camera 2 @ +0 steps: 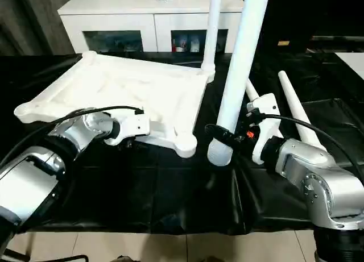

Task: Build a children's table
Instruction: Insert table leg to table base

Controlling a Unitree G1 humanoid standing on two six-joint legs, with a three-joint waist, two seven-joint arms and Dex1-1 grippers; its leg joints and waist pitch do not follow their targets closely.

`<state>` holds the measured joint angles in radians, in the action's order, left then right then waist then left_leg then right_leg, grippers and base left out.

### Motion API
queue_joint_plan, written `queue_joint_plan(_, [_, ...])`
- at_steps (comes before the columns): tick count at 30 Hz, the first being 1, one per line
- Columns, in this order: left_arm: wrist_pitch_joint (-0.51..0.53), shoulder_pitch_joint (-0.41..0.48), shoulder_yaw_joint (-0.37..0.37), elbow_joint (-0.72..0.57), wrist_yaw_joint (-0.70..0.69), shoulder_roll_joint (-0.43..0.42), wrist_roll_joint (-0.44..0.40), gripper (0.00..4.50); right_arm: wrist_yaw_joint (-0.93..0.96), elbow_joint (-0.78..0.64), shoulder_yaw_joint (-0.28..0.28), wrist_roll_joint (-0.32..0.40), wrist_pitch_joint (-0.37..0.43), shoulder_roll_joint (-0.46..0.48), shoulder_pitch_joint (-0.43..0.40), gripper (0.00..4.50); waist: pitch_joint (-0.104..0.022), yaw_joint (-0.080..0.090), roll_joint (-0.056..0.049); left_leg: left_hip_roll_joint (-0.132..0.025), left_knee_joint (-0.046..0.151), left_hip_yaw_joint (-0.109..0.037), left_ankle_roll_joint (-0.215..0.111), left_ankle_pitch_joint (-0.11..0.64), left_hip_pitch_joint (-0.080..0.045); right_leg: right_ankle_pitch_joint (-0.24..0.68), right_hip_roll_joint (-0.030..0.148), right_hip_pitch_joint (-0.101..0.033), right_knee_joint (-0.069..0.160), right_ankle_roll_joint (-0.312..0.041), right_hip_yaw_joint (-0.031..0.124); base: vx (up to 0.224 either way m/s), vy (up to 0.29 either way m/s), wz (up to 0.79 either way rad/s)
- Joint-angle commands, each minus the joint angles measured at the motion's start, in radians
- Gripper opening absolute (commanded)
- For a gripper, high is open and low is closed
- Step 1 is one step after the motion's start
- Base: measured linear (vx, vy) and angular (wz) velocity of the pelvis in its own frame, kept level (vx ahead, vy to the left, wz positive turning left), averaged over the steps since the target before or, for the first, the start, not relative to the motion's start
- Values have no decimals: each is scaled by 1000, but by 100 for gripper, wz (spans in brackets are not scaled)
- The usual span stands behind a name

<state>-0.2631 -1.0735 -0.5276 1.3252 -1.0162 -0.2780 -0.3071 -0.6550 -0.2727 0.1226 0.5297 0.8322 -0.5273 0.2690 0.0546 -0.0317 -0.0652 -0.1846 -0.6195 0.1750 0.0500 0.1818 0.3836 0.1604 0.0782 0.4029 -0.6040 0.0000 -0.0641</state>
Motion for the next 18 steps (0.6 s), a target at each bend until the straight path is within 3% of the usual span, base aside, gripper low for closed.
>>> queue_joint_plan(1, [5, 12, -37, 13, -93, 15, -35, 214, -4, -6, -7, 0, -7, -12, 24, 184, -74, 0, 14, -35, 77, -16, -41, 223, -20, 245, 64, -56, 84, -243, 40, 0, 0, 0])
queue_joint_plan(6, [5, 16, -65, 9, -125, 18, -62, 184, -5, -3, -18, -7, -17, -10, 23, 184, -76, 0, 13, -36, 77, -15, -49, 219, -20, 227, 68, -59, 82, -254, 41, 0, 0, 0])
queue_joint_plan(9, [11, 20, -60, 6, -142, 21, -67, 157, -5, -1, -22, -11, -21, -9, 24, 184, -75, 0, 12, -34, 76, -15, -48, 227, -20, 272, 68, -58, 87, -241, 40, 0, 0, 0])
queue_joint_plan(10, [33, 28, -43, 1, -171, 21, -49, 157, -5, 2, -23, -13, -26, -7, 23, 184, -75, -1, 17, -34, 77, -15, -49, 229, -19, 277, 68, -59, 87, -240, 40, 0, 0, 0])
queue_joint_plan(15, [104, 75, 33, -32, -270, 5, 34, 115, 1, 10, -19, -13, -41, 5, 14, 184, -73, -2, 13, -33, 78, -14, -48, 236, -21, 314, 69, -54, 90, -236, 39, 0, 0, 0])
queue_joint_plan(16, [149, 131, 79, -75, -295, -9, 86, 110, 5, 16, -24, -15, -52, 18, 3, 184, -74, -7, 21, -35, 79, -15, -51, 227, -19, 298, 72, -56, 83, -244, 40, 0, 0, 0])
queue_joint_plan(18, [167, 160, 95, -98, -301, -17, 103, 86, 6, 20, -28, -17, -57, 24, 0, 184, -73, -7, 20, -36, 81, -15, -56, 232, -19, 314, 71, -52, 85, -241, 38, 0, 0, 0])
